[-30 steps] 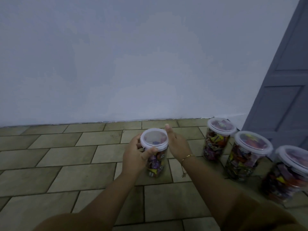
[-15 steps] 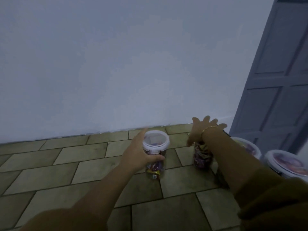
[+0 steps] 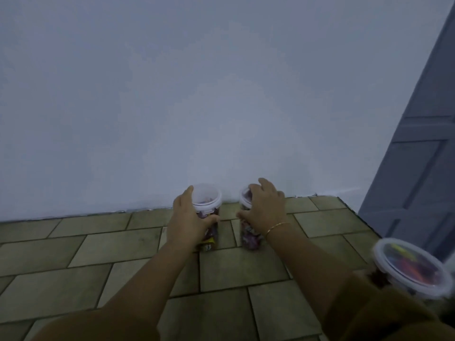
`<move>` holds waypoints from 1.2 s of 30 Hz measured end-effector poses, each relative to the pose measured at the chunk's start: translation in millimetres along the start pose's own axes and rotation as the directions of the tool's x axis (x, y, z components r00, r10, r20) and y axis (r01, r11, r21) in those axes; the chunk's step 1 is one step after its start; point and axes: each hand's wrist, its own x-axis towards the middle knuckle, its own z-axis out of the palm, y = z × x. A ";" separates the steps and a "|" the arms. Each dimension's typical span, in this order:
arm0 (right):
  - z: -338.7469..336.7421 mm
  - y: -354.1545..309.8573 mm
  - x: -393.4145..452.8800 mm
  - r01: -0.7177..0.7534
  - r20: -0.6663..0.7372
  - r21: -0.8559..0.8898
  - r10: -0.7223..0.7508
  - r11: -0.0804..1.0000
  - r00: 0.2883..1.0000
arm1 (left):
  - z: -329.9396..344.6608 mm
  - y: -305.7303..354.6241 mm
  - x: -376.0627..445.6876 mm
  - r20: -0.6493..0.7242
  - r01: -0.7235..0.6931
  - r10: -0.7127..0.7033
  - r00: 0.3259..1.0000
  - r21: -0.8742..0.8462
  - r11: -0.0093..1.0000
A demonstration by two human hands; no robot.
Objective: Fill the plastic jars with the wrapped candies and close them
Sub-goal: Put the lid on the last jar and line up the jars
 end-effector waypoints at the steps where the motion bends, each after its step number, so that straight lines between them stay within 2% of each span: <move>1: 9.3 -8.2 4.2 0.046 -0.064 0.011 -0.046 0.999 0.997 | -2.6 -2.8 7.0 -0.007 0.015 -0.015 1.000 0.001 1.000; 4: 34.7 -30.5 25.5 0.149 -0.187 -0.014 -0.149 0.989 0.971 | -8.0 -17.1 35.5 -0.035 0.054 -0.056 0.998 -0.047 0.997; 7: 47.6 -45.9 46.8 0.199 -0.249 -0.036 -0.201 0.979 0.947 | -10.0 -30.9 58.3 -0.074 0.060 -0.064 0.995 -0.053 0.997; 11: 61.8 -57.3 73.2 0.210 -0.237 -0.016 -0.208 0.978 0.949 | -6.8 -43.1 82.1 -0.096 0.092 -0.101 0.990 -0.096 0.991; 14: 69.4 -60.9 86.1 0.235 -0.239 -0.002 -0.229 0.972 0.944 | 0.3 -48.0 90.1 -0.123 0.061 -0.070 0.990 -0.081 0.995; 19: 60.9 -63.9 96.3 0.276 -0.075 0.137 -0.268 0.951 0.960 | 4.8 -46.6 90.6 -0.157 0.028 -0.033 0.987 -0.036 0.999; 22: 56.3 -59.5 95.1 0.269 -0.030 0.228 -0.269 0.936 0.963 | 3.8 -48.6 84.2 -0.144 0.017 -0.021 0.989 -0.031 0.999; 26: 44.6 -48.5 68.3 0.240 -0.125 0.241 -0.215 0.940 0.969 | 0.2 -46.4 57.9 -0.204 0.091 -0.067 0.977 0.110 0.990; 30: 22.4 -40.1 29.5 0.133 -0.050 0.139 -0.127 0.981 0.991 | 3.3 -20.4 21.9 -0.274 -0.018 0.082 0.958 0.229 0.973; 33: 0.6 -31.7 1.5 0.057 -0.044 0.100 -0.053 0.993 0.998 | 9.6 5.6 -2.1 -0.219 -0.143 0.207 0.953 0.275 0.951; 36: -30.2 -20.5 -32.8 -0.016 -0.058 0.107 0.022 0.994 0.998 | 16.3 38.0 -29.8 -0.101 -0.284 0.324 0.941 0.285 0.915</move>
